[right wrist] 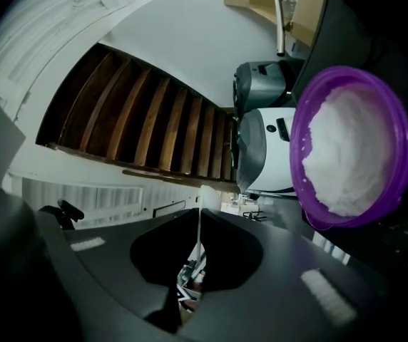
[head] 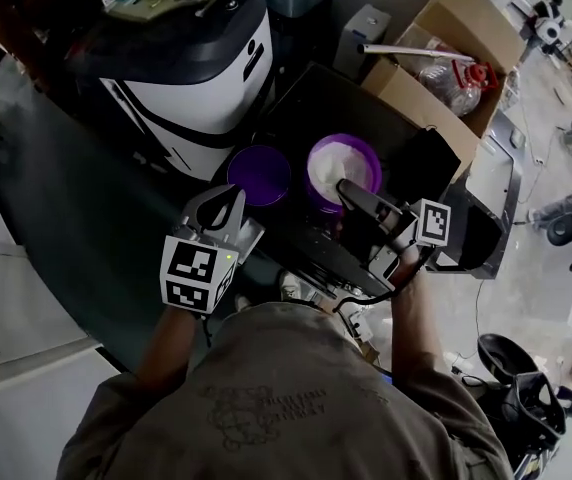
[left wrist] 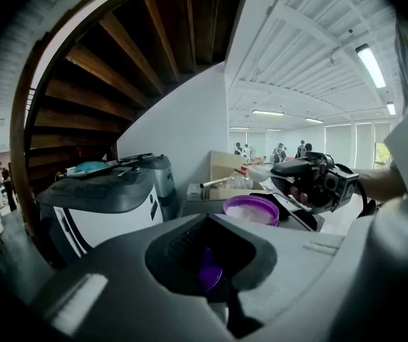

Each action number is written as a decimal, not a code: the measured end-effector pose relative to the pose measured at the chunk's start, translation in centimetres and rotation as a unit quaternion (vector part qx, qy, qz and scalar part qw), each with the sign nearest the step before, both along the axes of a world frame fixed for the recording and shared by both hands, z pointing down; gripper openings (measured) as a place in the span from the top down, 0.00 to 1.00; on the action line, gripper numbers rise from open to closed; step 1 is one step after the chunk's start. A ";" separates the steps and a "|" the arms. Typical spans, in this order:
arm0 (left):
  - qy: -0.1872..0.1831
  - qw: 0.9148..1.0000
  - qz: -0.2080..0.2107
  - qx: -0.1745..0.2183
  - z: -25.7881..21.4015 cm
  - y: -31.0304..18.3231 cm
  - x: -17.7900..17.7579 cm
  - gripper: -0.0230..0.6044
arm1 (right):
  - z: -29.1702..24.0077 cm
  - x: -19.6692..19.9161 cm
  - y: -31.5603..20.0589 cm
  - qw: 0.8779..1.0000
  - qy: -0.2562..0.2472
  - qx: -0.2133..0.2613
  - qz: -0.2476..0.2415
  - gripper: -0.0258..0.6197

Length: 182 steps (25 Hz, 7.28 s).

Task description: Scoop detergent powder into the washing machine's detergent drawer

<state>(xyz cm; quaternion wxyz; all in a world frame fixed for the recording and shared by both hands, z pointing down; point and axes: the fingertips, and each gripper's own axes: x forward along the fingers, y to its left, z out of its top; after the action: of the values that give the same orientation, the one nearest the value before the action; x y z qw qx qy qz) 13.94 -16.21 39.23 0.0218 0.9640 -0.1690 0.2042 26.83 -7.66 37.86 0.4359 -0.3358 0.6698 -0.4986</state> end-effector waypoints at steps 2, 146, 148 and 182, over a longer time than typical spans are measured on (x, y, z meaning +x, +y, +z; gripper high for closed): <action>-0.002 1.000 -0.007 0.000 0.1 -0.3 -0.8 0.96 | -0.2 -0.9 -0.6 1.000 0.005 0.006 -0.014 0.91; -0.015 0.966 -0.207 -0.152 13.8 -3.2 -26.1 0.96 | 21.2 -20.9 -11.1 0.461 0.868 -0.126 -0.136 0.91; -0.017 0.966 -0.210 -0.151 13.7 -3.7 -26.4 0.96 | 20.1 -20.9 -11.0 0.500 0.847 -0.129 -0.126 0.91; 0.001 0.995 -0.058 -0.077 3.4 -6.7 -8.2 0.96 | 4.0 -5.7 -8.5 0.697 0.698 -0.143 0.085 0.91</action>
<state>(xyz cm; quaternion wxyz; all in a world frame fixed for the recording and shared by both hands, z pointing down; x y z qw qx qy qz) 5.71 -22.94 42.65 0.1075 0.9483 -0.2084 0.2141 21.12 -16.11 41.83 -0.1694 -0.7011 0.6710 -0.1721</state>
